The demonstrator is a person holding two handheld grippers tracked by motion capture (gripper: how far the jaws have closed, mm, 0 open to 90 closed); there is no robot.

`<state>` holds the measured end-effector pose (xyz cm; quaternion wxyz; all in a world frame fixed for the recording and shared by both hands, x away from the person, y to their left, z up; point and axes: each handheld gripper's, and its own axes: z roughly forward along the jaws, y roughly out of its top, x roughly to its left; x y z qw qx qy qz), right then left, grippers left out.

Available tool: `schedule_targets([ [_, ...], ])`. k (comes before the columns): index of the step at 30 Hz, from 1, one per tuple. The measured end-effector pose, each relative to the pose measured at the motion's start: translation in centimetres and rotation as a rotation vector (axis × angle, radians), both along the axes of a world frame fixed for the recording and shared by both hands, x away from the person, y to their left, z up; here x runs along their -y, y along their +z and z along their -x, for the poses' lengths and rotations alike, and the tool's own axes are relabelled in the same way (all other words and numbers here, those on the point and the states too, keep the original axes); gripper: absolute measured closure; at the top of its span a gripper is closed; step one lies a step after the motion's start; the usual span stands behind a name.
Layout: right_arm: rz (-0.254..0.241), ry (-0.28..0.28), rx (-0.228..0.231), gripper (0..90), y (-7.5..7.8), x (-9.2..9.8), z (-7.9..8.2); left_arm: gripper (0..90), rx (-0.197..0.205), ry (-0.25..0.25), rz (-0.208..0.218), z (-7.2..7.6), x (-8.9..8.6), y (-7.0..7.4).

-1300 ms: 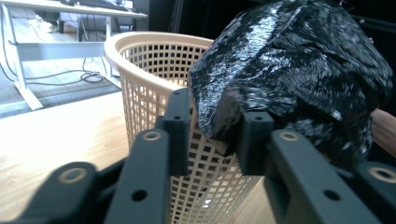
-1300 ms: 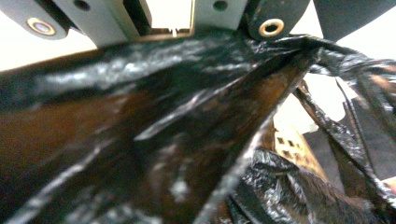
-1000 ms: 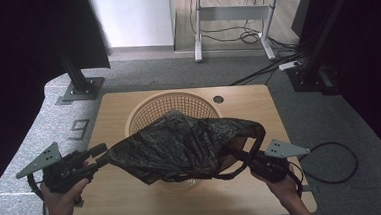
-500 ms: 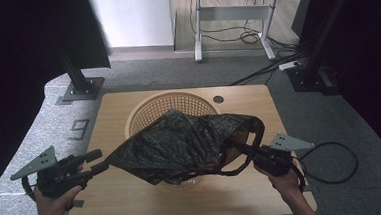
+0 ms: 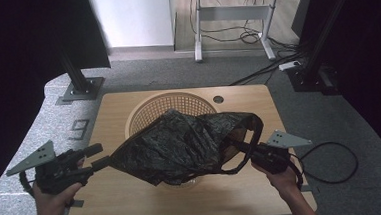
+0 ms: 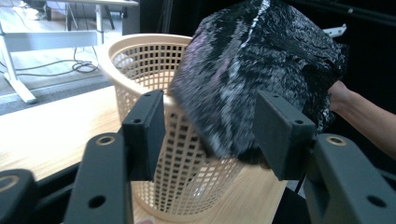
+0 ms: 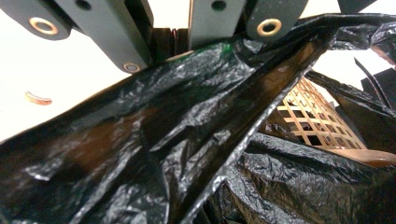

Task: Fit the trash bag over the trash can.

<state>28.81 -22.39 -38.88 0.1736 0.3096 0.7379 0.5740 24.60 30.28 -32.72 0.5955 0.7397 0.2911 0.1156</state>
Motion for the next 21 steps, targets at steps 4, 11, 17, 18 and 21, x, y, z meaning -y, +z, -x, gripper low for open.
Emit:
schedule_targets([
  [4,0.005,0.005,-0.002,87.8,0.2,-0.2,-0.1,35.2,-0.004,-0.028,-0.016,-0.5,1.9,0.1],
  [11,-0.002,0.011,0.005,87.8,0.3,-0.4,-0.1,31.7,0.015,-0.018,-0.065,-1.2,4.3,0.2],
  [17,0.003,0.011,0.011,87.8,0.5,-0.5,0.1,52.8,0.018,-0.018,-0.058,-1.9,4.8,-0.1],
  [18,0.004,0.012,0.012,87.8,0.5,-0.5,0.1,55.8,0.017,-0.019,-0.057,-2.0,4.8,-0.3],
  [21,0.000,0.016,0.020,87.8,0.7,-0.5,0.2,62.5,0.001,-0.027,-0.061,-2.4,4.9,-0.7],
])
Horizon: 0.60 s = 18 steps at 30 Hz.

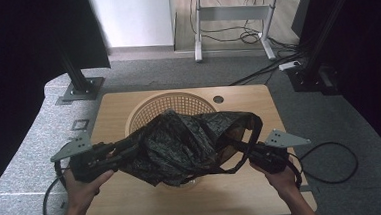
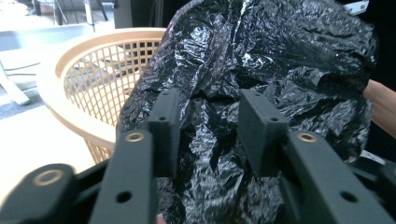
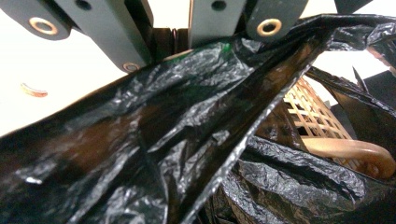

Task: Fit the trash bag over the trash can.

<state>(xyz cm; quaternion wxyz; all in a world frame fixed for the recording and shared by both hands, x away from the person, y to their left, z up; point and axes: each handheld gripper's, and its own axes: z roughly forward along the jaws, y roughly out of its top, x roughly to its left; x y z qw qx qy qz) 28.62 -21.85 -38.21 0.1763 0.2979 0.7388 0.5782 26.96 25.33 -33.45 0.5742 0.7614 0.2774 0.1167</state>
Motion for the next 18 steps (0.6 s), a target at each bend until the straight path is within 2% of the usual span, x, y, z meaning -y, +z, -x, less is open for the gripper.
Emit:
schedule_targets([
  [3,-0.002,0.001,0.000,87.8,0.11,-0.02,-0.03,71.5,-0.004,-0.013,-0.001,-0.16,-0.07,-0.46],
  [8,-0.004,0.000,0.001,87.8,0.26,0.10,-0.02,89.4,0.042,-0.003,-0.012,0.10,-0.21,-0.72],
  [12,-0.007,-0.014,0.005,87.8,0.32,0.31,0.08,89.7,0.065,0.010,-0.010,0.15,-0.32,-0.38],
  [15,-0.010,-0.022,0.004,87.8,0.38,0.58,0.03,89.8,0.073,0.041,0.025,-0.15,-0.68,-0.14],
  [18,-0.016,-0.027,0.002,87.8,0.40,0.78,-0.02,89.9,0.047,0.038,0.061,-0.74,-0.96,-0.38],
])
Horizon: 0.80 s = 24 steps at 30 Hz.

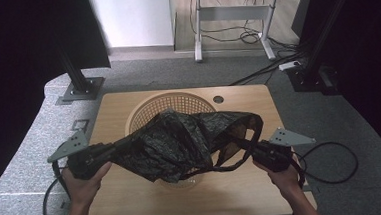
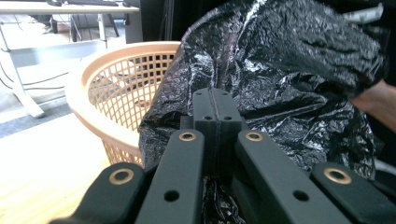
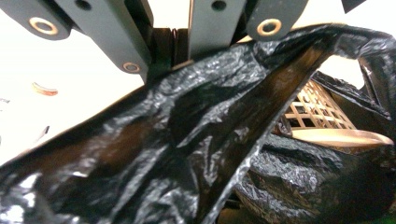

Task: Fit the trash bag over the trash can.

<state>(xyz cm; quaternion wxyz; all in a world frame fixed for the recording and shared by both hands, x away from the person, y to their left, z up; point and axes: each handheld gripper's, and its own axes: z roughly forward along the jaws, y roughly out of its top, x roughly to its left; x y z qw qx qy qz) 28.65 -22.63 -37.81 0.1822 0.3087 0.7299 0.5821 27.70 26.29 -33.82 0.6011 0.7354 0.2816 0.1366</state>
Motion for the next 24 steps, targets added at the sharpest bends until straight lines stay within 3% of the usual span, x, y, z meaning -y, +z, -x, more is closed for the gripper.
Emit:
schedule_targets([
  [6,0.002,0.001,0.001,87.8,0.2,0.1,0.0,89.9,0.012,0.019,0.002,0.2,0.1,-0.2],
  [11,0.010,0.006,0.000,87.7,0.5,0.4,0.1,89.9,0.012,0.044,0.007,0.6,-1.0,0.0],
  [15,0.002,0.004,0.001,87.7,0.5,0.3,0.1,89.9,0.019,0.054,0.043,0.8,-1.9,0.1],
  [18,0.005,0.006,0.000,87.7,0.4,0.2,0.1,89.9,0.015,0.062,0.047,0.7,-2.1,0.0],
  [24,0.005,0.007,-0.006,87.6,0.3,0.3,0.0,90.0,0.017,0.109,0.018,-0.2,-2.2,0.3],
])
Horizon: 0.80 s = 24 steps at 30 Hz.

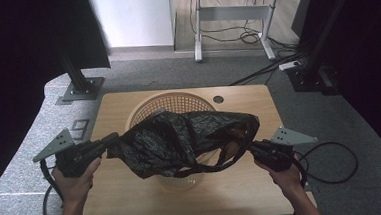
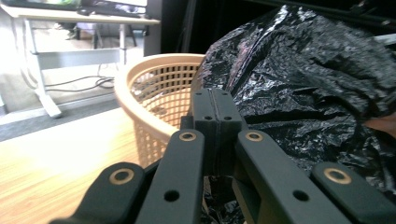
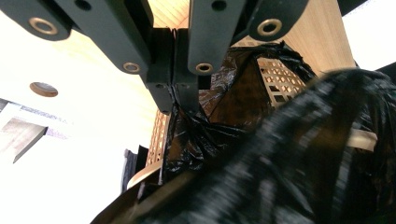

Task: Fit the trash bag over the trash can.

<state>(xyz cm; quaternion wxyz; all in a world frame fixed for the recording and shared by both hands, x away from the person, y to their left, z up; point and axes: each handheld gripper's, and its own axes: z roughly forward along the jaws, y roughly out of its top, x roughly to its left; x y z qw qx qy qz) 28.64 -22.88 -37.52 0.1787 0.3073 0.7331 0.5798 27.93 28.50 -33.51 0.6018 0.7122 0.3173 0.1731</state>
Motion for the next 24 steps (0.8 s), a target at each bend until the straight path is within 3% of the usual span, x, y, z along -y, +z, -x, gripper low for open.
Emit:
schedule_targets([
  [6,-0.008,0.020,-0.012,85.8,-0.6,-0.1,0.0,90.0,-0.021,0.013,-0.023,-0.9,0.1,0.2],
  [16,-0.010,0.019,-0.030,88.3,-2.4,0.0,0.5,90.0,-0.003,0.005,-0.018,-0.2,0.4,0.2],
  [24,0.008,0.029,-0.068,88.2,-5.9,-1.5,0.8,90.0,-0.012,-0.002,0.003,0.0,0.1,0.0],
])
